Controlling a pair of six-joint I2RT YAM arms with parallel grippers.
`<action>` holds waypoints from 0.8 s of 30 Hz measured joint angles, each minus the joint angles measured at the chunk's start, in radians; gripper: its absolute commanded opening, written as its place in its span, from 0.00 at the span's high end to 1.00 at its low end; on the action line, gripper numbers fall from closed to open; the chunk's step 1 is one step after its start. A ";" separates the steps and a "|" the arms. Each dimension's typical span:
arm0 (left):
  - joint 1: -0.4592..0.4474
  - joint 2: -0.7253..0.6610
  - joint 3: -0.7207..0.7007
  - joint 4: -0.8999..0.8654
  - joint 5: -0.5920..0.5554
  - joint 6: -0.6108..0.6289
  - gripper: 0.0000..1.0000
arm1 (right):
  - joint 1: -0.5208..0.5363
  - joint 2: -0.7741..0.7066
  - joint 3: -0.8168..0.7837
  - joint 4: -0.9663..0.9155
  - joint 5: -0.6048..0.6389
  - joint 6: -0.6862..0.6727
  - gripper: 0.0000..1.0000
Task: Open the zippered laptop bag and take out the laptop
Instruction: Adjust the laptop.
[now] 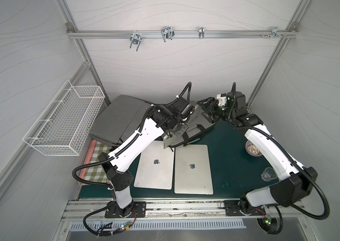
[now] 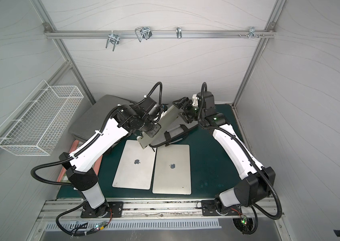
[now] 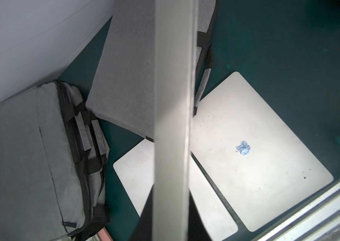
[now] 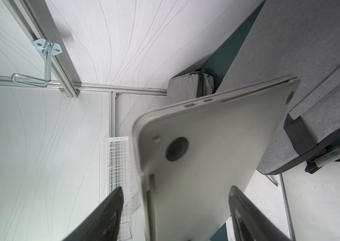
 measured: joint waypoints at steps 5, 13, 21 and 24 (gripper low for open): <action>-0.029 0.002 -0.023 0.041 -0.098 0.055 1.00 | 0.018 0.035 0.068 -0.081 0.031 0.038 0.32; -0.089 0.001 -0.128 0.143 -0.212 0.156 1.00 | 0.037 0.103 0.146 -0.258 0.068 0.078 0.49; -0.132 -0.030 -0.240 0.260 -0.304 0.240 1.00 | 0.046 0.127 0.168 -0.357 0.114 0.112 0.70; -0.139 -0.057 -0.286 0.302 -0.326 0.264 1.00 | 0.046 0.126 0.164 -0.364 0.125 0.127 0.75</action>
